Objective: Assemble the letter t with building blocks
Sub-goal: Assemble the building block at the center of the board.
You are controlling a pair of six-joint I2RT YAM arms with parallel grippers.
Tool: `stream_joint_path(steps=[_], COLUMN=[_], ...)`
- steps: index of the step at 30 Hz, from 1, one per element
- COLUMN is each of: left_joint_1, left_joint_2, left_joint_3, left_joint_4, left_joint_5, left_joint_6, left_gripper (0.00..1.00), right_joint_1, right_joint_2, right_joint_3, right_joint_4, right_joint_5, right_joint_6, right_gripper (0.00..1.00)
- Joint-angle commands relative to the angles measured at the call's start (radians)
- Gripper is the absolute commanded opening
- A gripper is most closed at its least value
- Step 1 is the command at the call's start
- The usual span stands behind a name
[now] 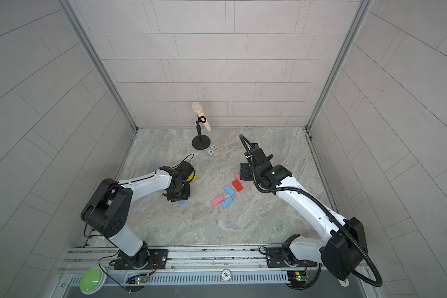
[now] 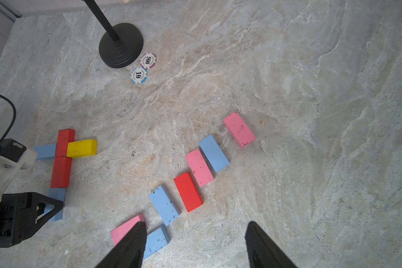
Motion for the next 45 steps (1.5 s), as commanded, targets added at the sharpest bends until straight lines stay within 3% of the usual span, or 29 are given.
stream_joint_path(steps=[1, 45], left_joint_1=[0.005, -0.012], left_joint_2=[0.026, 0.010], left_joint_3=[-0.012, 0.012], left_joint_4=[0.031, 0.036], left_joint_5=[-0.001, -0.022], left_joint_6=[0.020, 0.028], left_gripper=[0.35, 0.44], right_joint_1=[-0.004, -0.003], right_joint_2=[-0.007, -0.051], right_joint_3=[-0.014, -0.051], right_joint_4=[0.003, -0.001], right_joint_5=[0.015, 0.017], right_joint_6=[0.017, 0.034], right_gripper=[0.71, 0.71])
